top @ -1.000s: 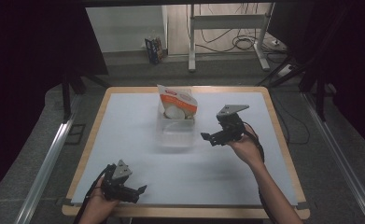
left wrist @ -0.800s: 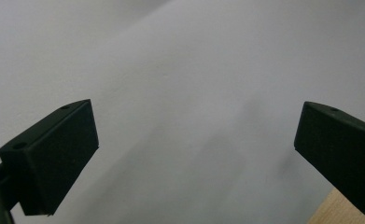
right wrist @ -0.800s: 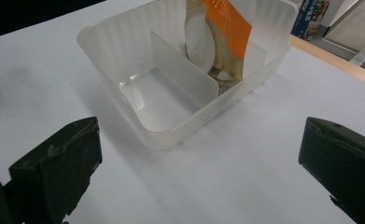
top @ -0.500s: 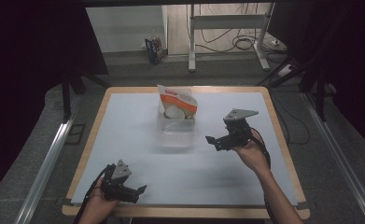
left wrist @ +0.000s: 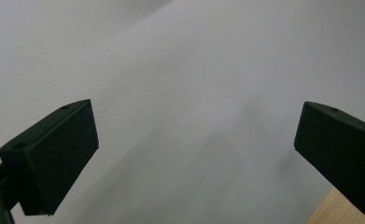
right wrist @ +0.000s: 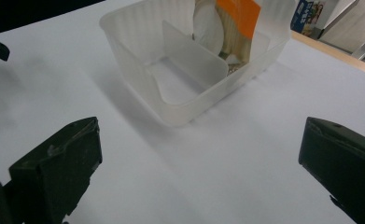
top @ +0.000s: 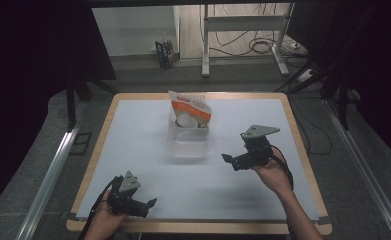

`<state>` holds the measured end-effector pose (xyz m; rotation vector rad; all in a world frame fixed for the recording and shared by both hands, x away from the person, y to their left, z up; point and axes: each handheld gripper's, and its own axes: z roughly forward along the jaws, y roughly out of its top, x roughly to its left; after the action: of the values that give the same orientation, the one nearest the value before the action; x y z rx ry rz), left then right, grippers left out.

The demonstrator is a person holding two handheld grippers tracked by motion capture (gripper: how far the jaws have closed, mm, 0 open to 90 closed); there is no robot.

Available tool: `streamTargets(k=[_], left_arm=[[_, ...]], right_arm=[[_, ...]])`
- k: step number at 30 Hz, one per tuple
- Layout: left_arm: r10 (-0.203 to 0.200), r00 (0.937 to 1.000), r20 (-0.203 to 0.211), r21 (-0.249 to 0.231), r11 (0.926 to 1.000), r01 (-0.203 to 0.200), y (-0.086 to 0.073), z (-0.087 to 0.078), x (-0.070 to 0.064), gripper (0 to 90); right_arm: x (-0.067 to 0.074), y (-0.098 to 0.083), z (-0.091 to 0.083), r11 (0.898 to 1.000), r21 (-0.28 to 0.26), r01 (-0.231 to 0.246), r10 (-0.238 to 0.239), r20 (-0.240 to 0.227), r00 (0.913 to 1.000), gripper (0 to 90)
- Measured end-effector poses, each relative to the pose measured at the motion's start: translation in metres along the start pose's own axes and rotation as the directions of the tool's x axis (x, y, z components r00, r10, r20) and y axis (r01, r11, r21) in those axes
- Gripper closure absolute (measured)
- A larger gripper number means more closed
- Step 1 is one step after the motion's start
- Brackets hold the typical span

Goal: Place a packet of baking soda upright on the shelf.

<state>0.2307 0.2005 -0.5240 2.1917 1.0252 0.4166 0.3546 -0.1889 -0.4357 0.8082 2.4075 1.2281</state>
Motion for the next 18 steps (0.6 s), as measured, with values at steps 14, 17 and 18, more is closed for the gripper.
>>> streamTargets(k=[14, 17, 18], left_arm=[[-0.004, 1.0000, 0.001, -0.003, 1.0000, 0.004, 0.000, 0.000, 0.000, 0.0], [-0.002, 1.0000, 0.001, 0.000, 1.0000, 0.002, 0.000, 0.000, 0.000, 0.0], [-0.002, 1.0000, 0.000, 0.000, 1.0000, 0.002, 0.000, 0.000, 0.000, 0.0]], right_arm=[[0.007, -0.023, -0.011, 0.999, 0.031, -0.032, 0.032, -0.005, 0.9995, 0.0], [0.008, -0.027, -0.016, 0.999, 0.030, -0.030, 0.030, 0.003, 0.9995, 0.0], [0.008, -0.029, -0.017, 0.999, 0.029, -0.029, 0.028, 0.004, 0.9996, 0.0]])
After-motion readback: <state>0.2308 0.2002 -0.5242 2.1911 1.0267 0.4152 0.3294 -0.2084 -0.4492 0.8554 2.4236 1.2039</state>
